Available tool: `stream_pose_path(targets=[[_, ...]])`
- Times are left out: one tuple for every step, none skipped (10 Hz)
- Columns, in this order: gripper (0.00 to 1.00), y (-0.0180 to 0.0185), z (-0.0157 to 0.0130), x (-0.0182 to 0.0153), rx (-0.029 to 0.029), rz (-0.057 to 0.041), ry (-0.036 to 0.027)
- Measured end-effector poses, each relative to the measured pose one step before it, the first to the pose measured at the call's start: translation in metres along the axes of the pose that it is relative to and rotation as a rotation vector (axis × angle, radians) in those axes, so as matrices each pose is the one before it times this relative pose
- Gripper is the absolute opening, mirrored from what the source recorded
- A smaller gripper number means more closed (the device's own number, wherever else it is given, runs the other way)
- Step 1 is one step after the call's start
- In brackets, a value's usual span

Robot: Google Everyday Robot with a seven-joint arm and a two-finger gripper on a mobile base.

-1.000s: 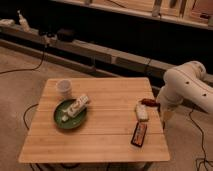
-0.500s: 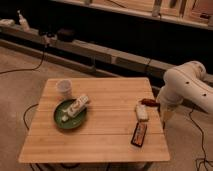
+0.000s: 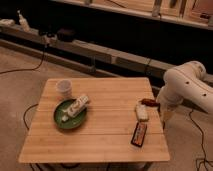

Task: Place the white sponge in the ceramic bowl

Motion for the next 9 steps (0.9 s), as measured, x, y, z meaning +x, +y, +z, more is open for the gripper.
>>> stream_pose_path(targets=[[0.65,0.00001,0.00001,0.00002,-0.00004,0.00001,0.00004],[0.65,0.00000,-0.00002,0.00001,0.00003,-0.00002,0.00000],[0.65,-0.00010,0.00002,-0.00010,0.00009,-0.00030,0.00012],[0.65,-0.00004,-0.00001,0.00002,0.00022,-0.00024,0.00028],[0.65,-0.00139,-0.00043,-0.00136,0.01643,-0.00707,-0.00978],[0.65,-0.00230,-0.00107,-0.00219,0.02018,-0.02384,-0.01417],[0.65,-0.00037,-0.00096,-0.00229,0.00819,-0.03109,-0.01179],[0.65,0.00143,-0.00013,-0.00726,-0.00101,-0.07021,-0.02851],[0.65,0.00198,-0.00005,-0.00768,-0.00560,-0.07182,-0.03210]])
